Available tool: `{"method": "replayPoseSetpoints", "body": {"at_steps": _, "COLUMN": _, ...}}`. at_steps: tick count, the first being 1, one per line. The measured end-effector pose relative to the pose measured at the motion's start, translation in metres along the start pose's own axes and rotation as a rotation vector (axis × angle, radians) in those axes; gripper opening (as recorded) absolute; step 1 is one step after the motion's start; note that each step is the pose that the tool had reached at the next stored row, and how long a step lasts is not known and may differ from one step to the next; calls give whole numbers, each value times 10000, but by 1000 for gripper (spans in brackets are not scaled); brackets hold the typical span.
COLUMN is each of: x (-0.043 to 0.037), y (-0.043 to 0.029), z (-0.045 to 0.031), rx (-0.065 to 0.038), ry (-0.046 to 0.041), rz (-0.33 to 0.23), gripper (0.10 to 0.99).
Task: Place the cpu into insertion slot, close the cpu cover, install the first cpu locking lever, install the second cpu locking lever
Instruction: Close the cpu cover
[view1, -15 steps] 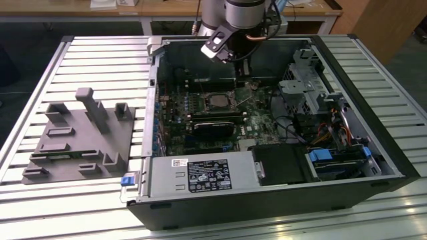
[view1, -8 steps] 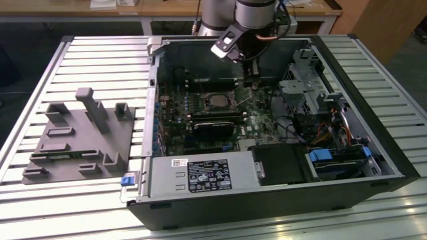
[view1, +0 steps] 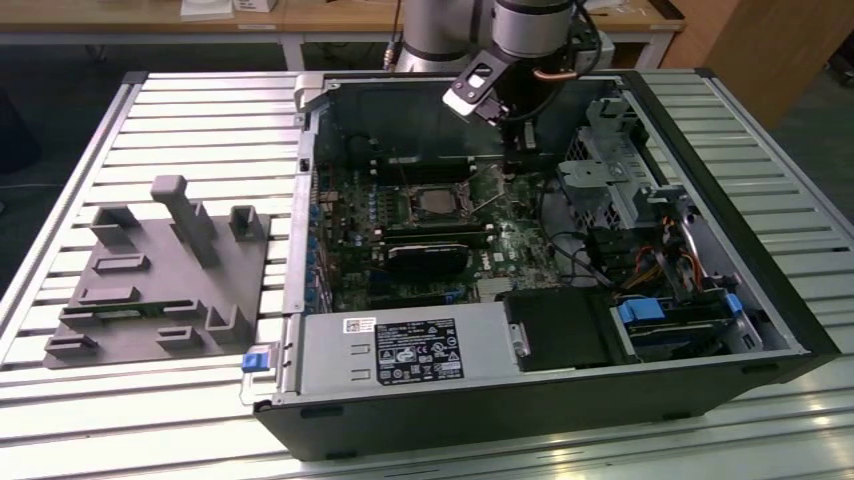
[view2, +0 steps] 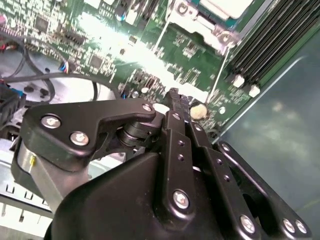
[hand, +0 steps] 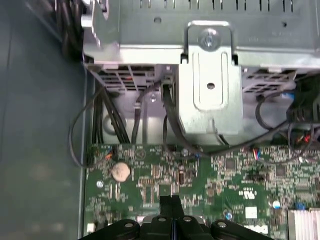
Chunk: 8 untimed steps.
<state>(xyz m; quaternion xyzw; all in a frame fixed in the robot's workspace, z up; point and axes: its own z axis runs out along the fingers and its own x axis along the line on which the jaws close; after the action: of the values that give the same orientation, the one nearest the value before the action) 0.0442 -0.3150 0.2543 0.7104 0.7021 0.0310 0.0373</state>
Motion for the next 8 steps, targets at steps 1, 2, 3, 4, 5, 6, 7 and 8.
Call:
{"method": "replayPoseSetpoints", "body": {"at_steps": 1, "x": 0, "y": 19, "z": 4, "rx": 2, "ry": -1, "rz": 1, "gripper": 106}}
{"method": "replayPoseSetpoints", "body": {"at_steps": 2, "x": 0, "y": 38, "z": 9, "rx": 6, "ry": -2, "rz": 1, "gripper": 106}}
{"method": "replayPoseSetpoints", "body": {"at_steps": 3, "x": 0, "y": 54, "z": 15, "rx": 11, "ry": -1, "rz": 0, "gripper": 106}}
{"method": "replayPoseSetpoints", "body": {"at_steps": 4, "x": 1, "y": 65, "z": 23, "rx": 19, "ry": -1, "rz": 0, "gripper": 106}}
{"method": "replayPoseSetpoints", "body": {"at_steps": 5, "x": 1, "y": 79, "z": 34, "rx": 36, "ry": -1, "rz": 0, "gripper": 106}}
{"method": "replayPoseSetpoints", "body": {"at_steps": 6, "x": 1, "y": 94, "z": 46, "rx": 57, "ry": -1, "rz": 1, "gripper": 106}}
{"method": "replayPoseSetpoints", "body": {"at_steps": 7, "x": 1, "y": 105, "z": 57, "rx": 79, "ry": -2, "rz": 1, "gripper": 106}}
{"method": "replayPoseSetpoints", "body": {"at_steps": 8, "x": 2, "y": 112, "z": 69, "rx": 102, "ry": -3, "rz": 0, "gripper": 106}}
